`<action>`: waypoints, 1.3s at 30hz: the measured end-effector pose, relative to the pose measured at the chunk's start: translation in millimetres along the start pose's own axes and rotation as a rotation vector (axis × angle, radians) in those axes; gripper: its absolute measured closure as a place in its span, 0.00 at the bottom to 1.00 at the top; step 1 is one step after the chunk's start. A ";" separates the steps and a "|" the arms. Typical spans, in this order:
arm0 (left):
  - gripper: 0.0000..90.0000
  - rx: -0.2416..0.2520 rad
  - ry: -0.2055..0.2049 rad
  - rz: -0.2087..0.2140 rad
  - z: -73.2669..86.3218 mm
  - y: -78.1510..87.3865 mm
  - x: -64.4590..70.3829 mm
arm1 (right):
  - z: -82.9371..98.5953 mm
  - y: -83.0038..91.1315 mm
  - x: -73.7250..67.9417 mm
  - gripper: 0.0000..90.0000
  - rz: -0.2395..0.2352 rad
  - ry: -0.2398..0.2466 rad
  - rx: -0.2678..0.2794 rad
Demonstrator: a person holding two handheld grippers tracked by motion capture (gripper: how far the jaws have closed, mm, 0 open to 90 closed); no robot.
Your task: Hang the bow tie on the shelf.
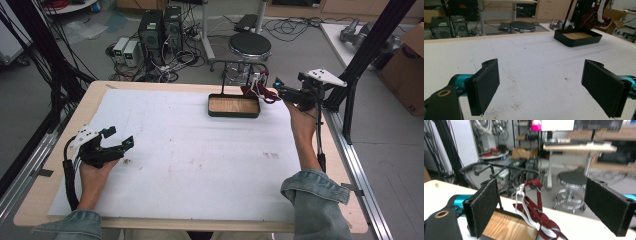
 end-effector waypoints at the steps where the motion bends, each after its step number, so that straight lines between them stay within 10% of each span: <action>1: 0.17 0.001 0.001 0.001 0.0 0.1 0.0 | 1.2 2.8 -2.6 0.13 0.003 0.011 0.010; 25: 0.17 0.000 -0.004 0.001 0.4 -0.3 2.4 | 29.8 76.5 -29.4 0.13 -0.054 0.040 0.126; 39: 0.17 -0.004 -0.012 0.001 0.7 -1.8 4.5 | 88.2 110.4 -37.8 0.13 -0.048 -0.012 0.122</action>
Point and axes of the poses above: each handheld gripper's, and its own axes: y roughly backward along the jaws, z roughly out of its underside, x roughly to its right, the point moved 4 cm from there along -y, roughly forward along the jaws, and after that the axes turned 2 degrees about x, right-handed, at the moved point
